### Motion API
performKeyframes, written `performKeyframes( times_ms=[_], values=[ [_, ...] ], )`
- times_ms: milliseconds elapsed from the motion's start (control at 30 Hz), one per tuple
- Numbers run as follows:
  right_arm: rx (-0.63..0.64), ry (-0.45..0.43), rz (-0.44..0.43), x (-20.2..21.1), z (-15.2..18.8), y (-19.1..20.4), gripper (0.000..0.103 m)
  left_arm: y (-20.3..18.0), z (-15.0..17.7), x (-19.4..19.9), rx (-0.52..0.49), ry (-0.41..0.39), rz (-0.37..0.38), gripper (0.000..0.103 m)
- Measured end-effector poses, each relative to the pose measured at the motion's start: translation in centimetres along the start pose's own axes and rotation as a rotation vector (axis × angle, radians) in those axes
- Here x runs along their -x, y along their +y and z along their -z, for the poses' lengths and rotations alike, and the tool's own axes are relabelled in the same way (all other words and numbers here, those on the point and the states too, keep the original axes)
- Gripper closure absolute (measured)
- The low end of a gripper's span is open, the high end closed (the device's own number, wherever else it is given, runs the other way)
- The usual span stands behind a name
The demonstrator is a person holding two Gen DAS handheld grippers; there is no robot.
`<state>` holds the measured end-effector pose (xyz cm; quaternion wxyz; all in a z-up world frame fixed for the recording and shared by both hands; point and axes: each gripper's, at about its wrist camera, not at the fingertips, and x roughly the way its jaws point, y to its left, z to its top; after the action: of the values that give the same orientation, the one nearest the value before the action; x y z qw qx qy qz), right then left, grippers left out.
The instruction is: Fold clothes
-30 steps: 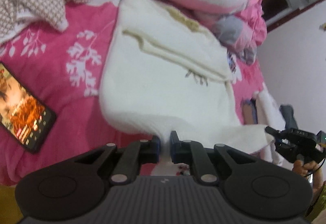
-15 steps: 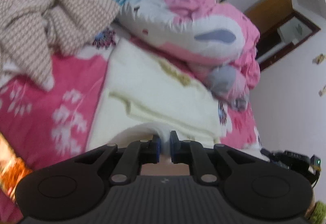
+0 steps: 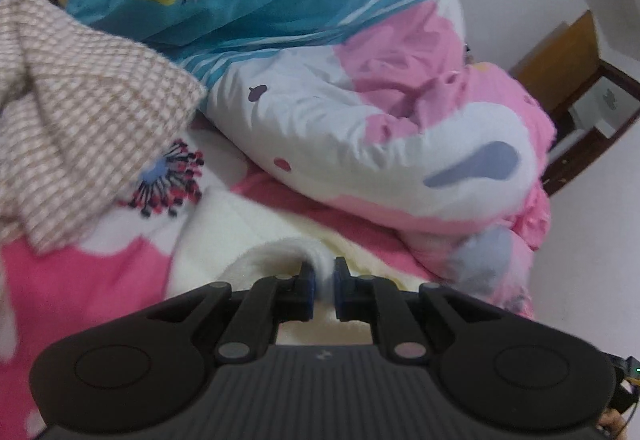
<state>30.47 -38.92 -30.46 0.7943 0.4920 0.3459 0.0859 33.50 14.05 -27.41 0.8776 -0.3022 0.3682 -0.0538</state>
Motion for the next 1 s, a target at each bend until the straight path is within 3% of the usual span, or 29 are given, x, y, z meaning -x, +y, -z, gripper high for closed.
performKeyframes(
  times_ms=[200, 400, 500, 600, 667, 700, 767, 833, 867, 1000],
  values=[
    [-0.037, 0.018, -0.015, -5.3, -4.0, -1.6, 0.096, 0.3, -2.2, -6.6, -0.024, 0.025, -0.035, 0.094],
    [-0.077, 0.035, -0.016, -8.7, -6.1, -3.3, 0.096, 0.8, -3.1, -10.6, -0.032, 0.053, -0.051, 0.094],
    [-0.115, 0.046, -0.007, -10.2, -6.9, -4.7, 0.094, 2.3, -3.3, -13.0, 0.024, 0.119, -0.029, 0.090],
    [-0.206, 0.067, 0.007, -12.0, -7.7, -7.5, 0.089, 4.7, -3.6, -14.3, 0.170, 0.133, -0.002, 0.081],
    [-0.277, 0.014, -0.043, -11.9, -8.2, -9.3, 0.087, 5.8, -3.7, -14.1, 0.247, 0.116, 0.034, 0.080],
    [-0.303, -0.026, -0.067, -11.4, -8.4, -9.9, 0.081, 6.1, -3.7, -13.9, 0.262, 0.109, 0.045, 0.079],
    [-0.314, -0.096, -0.091, -10.2, -8.7, -10.2, 0.075, 5.8, -3.5, -13.1, 0.243, 0.079, 0.047, 0.074],
    [-0.251, -0.097, -0.085, -9.1, -8.8, -9.0, 0.075, 5.1, -3.3, -11.8, 0.200, 0.029, 0.036, 0.052],
    [-0.209, -0.086, -0.078, -8.7, -8.7, -8.2, 0.075, 4.8, -3.4, -11.0, 0.181, 0.002, 0.032, 0.047],
    [0.119, 0.039, -0.004, -9.2, -7.6, -2.9, 0.075, 4.0, -3.5, -9.0, 0.137, -0.033, 0.045, 0.044]
  ],
)
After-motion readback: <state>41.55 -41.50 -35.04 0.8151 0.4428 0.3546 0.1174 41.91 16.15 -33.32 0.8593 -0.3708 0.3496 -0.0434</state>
